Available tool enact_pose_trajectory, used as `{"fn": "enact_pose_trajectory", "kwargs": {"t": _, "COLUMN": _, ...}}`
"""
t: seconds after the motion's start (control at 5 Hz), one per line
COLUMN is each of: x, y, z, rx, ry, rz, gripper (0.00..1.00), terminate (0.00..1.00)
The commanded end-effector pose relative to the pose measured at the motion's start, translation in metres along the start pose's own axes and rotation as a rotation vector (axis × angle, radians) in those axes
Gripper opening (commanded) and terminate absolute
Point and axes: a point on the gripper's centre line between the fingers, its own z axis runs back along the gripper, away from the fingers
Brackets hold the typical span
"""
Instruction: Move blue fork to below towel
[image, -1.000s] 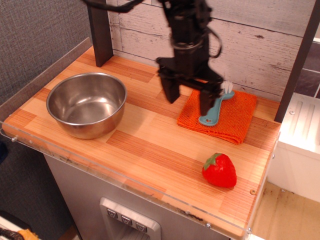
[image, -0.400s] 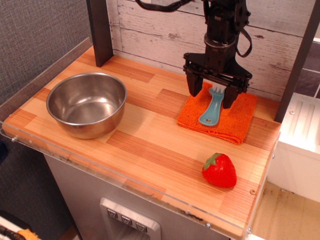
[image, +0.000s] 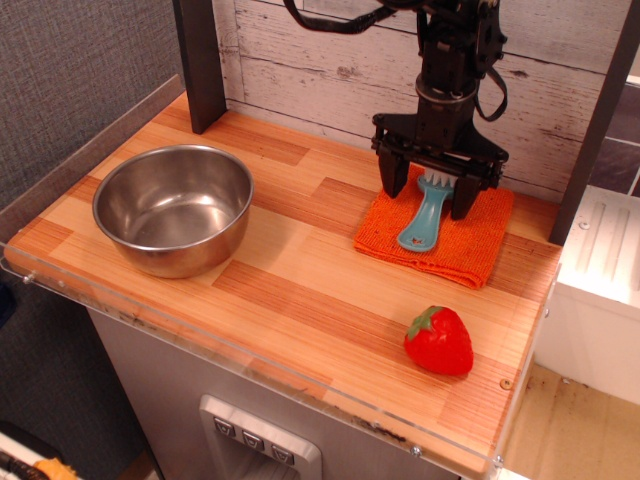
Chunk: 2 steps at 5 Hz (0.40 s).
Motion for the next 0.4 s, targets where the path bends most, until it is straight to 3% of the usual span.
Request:
{"fn": "enact_pose_trajectory", "kwargs": {"t": 0.0, "x": 0.0062, "y": -0.0015, "z": 0.0069, "rx": -0.008, "ry": -0.022, "rz": 0.003, "gripper": 0.00, "terminate": 0.00}}
{"fn": "enact_pose_trajectory", "kwargs": {"t": 0.2, "x": 0.0044, "y": -0.0025, "z": 0.0065, "rx": -0.009, "ry": -0.020, "rz": -0.002, "gripper": 0.00, "terminate": 0.00}}
